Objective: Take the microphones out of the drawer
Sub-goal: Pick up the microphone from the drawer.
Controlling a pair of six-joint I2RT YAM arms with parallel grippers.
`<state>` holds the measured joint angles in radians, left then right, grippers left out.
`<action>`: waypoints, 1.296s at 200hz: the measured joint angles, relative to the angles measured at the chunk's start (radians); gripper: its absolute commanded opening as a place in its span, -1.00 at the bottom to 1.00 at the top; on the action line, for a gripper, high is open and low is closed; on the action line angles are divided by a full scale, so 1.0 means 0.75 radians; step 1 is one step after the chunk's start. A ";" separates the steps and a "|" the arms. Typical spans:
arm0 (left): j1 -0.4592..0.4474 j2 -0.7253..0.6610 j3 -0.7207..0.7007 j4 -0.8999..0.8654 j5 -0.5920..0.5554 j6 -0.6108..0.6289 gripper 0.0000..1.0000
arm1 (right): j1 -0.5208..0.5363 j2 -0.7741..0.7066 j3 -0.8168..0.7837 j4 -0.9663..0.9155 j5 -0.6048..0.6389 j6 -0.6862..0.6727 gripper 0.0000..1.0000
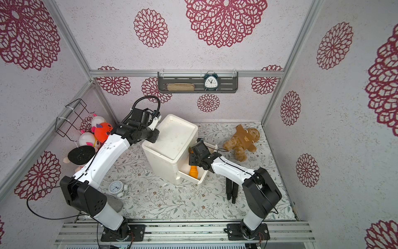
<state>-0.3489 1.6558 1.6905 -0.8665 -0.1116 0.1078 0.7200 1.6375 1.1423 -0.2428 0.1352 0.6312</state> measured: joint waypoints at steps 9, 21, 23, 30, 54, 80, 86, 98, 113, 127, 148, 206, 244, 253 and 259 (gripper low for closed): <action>0.000 -0.001 0.000 0.000 0.000 -0.001 -0.98 | 0.000 0.004 0.007 -0.001 -0.001 -0.002 0.41; 0.000 -0.001 0.000 0.000 -0.001 -0.002 -0.98 | 0.002 0.011 0.018 -0.015 0.005 0.010 0.43; 0.000 -0.001 0.000 -0.001 -0.001 -0.002 -0.98 | 0.001 0.012 0.019 -0.017 0.005 0.011 0.43; 0.000 0.000 0.000 0.000 -0.002 -0.005 -0.98 | -0.001 0.022 0.028 -0.030 0.007 0.017 0.43; 0.000 -0.001 -0.002 0.002 -0.007 -0.009 -0.99 | -0.002 0.060 0.073 -0.073 0.026 0.020 0.31; 0.000 -0.003 -0.006 0.006 -0.008 -0.010 -0.98 | -0.003 0.103 0.095 -0.087 0.037 0.021 0.19; 0.000 -0.004 -0.006 0.006 -0.008 -0.010 -0.98 | -0.003 0.108 0.096 -0.083 0.040 0.021 0.16; 0.000 -0.004 -0.007 0.006 -0.008 -0.010 -0.98 | -0.003 0.108 0.096 -0.077 0.042 0.020 0.12; 0.000 -0.004 -0.007 0.006 -0.008 -0.010 -0.98 | -0.003 0.108 0.096 -0.074 0.047 0.020 0.03; 0.000 -0.004 -0.007 0.006 -0.008 -0.010 -0.98 | -0.003 0.108 0.096 -0.071 0.052 0.022 -0.07; 0.000 -0.004 -0.007 0.006 -0.008 -0.010 -0.98 | -0.003 0.108 0.095 -0.066 0.063 0.024 -0.19; 0.000 -0.004 -0.007 0.006 -0.007 -0.010 -0.98 | -0.003 0.081 0.065 -0.026 0.069 0.058 -0.93; 0.000 -0.004 -0.007 0.006 -0.007 -0.010 -0.98 | -0.008 0.011 0.015 0.016 0.070 0.094 -1.00; 0.000 -0.004 -0.007 0.006 -0.007 -0.010 -0.98 | -0.012 -0.012 -0.003 0.010 0.074 0.103 -1.00; 0.000 -0.004 -0.007 0.006 -0.008 -0.010 -0.98 | -0.016 -0.027 -0.015 0.007 0.076 0.106 -1.00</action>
<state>-0.3489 1.6531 1.6855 -0.8619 -0.1173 0.1005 0.7078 1.6173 1.1309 -0.2379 0.1921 0.7105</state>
